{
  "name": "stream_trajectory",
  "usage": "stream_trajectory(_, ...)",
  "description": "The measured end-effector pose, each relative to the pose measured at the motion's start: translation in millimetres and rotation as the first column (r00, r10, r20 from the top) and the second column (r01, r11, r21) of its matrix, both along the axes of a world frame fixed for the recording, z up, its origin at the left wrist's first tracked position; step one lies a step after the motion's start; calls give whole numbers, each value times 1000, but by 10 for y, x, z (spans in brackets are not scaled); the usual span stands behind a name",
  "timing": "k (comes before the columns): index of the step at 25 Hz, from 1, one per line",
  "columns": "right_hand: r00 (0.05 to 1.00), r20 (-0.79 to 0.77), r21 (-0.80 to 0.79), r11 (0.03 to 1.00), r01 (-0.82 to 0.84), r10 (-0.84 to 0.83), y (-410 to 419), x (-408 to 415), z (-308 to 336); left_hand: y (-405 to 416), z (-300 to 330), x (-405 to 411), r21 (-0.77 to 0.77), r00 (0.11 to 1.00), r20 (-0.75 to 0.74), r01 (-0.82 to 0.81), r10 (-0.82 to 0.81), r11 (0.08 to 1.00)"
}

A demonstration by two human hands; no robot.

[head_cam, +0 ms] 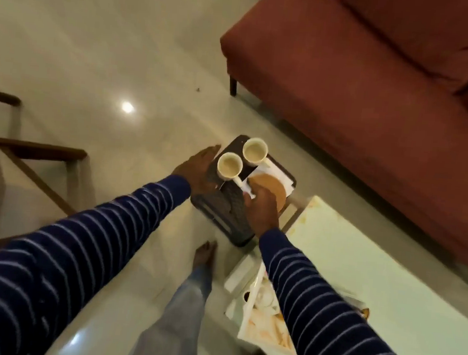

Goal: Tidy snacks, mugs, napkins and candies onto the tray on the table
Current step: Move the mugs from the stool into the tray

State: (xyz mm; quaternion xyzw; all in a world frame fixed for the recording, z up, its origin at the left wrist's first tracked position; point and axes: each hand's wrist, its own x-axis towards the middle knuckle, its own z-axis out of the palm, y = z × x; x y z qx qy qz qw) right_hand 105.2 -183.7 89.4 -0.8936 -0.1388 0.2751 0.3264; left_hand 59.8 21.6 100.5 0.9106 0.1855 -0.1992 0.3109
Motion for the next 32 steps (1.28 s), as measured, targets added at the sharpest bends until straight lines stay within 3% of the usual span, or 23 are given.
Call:
stream_trajectory(5, 999, -38, -139, 990, -18, 13, 436, 190, -713, 181, -868, 389, -103, 994, -28, -109, 107, 989)
stream_trajectory(10, 999, -24, -116, 993, 24, -27, 549, 264, -1201, 186, -1356, 571, -148, 999, -9, -44, 43, 988)
stream_trajectory(15, 992, -67, -16, 994, 107, -108, 484, 259, -1317, 159, -1446, 560, -93, 991, 131, -5, 18, 996)
stream_trajectory(19, 982, -46, 99, 977, 187, -184, 238, -151, -995, 40, -1111, 267, -111, 958, 279, 93, -59, 989)
stream_trajectory(22, 952, -89, 179, 935, 306, -294, -244, -792, -697, -377, -820, -101, -86, 918, 306, 289, -251, 953)
stream_trajectory(24, 911, -126, 153, 900, 409, -392, -680, -1238, -575, -802, -778, -363, -83, 889, 257, 410, -378, 908)
stream_trajectory(29, 766, -162, -13, 777, 629, -622, -1629, -2019, -646, -2012, -1020, -824, -210, 854, 189, 518, -485, 829)
stream_trajectory(32, 709, -201, -49, 730, 682, -676, -2011, -2169, -882, -2487, -1276, -861, -257, 844, 137, 536, -519, 804)
